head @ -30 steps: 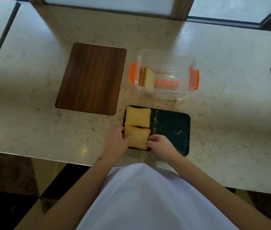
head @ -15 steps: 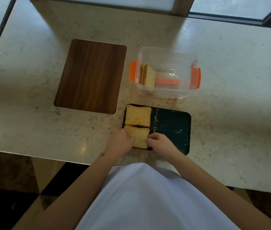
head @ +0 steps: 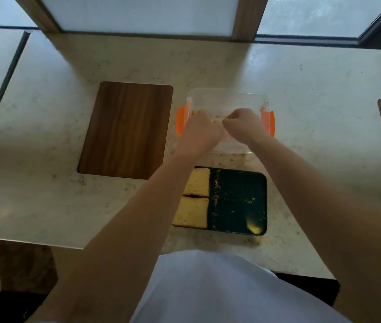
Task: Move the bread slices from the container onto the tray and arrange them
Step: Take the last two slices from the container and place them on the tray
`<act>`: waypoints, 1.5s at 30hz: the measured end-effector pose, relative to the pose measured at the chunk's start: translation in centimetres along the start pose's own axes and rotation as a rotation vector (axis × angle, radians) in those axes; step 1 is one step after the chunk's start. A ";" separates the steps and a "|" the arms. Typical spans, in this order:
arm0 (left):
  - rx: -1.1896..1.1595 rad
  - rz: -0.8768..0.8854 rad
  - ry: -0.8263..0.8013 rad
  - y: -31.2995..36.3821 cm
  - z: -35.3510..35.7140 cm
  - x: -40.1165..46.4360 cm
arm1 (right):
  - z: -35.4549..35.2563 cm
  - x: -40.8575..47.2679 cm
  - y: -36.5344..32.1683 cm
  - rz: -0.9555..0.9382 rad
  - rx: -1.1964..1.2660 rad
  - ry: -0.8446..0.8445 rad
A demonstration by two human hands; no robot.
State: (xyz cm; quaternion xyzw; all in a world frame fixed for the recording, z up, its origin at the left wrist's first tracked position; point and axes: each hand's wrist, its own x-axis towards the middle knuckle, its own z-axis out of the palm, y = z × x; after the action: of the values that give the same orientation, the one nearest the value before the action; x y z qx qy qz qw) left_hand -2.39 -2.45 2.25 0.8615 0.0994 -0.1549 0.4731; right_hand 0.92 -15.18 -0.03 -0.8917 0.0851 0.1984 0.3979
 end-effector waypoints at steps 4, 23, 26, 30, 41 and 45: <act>-0.150 -0.191 0.101 1.4 0.6 3.7 | 1.6 3.1 0.0 0.227 0.119 -0.131; 0.125 -0.345 0.065 -0.4 4.1 7.7 | 2.1 6.4 2.6 0.399 0.341 -0.326; 0.269 -0.309 0.030 -1.0 4.1 8.1 | 1.7 6.4 2.6 0.373 0.385 -0.347; 0.465 -0.187 -0.046 -1.4 4.6 8.6 | 1.1 6.5 3.4 0.345 0.314 -0.325; 0.620 -0.097 -0.134 -3.6 5.2 9.4 | 1.9 6.8 3.5 0.285 0.001 -0.220; 0.710 -0.055 -0.207 -3.0 4.6 9.2 | 1.8 6.6 2.5 0.238 -0.044 -0.213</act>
State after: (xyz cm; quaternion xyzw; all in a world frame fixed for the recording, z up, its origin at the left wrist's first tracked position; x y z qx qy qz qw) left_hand 4.40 -4.46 -5.73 0.9487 0.0144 -0.2789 0.1482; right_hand 5.60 -15.46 -5.55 -0.8577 0.1430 0.3394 0.3587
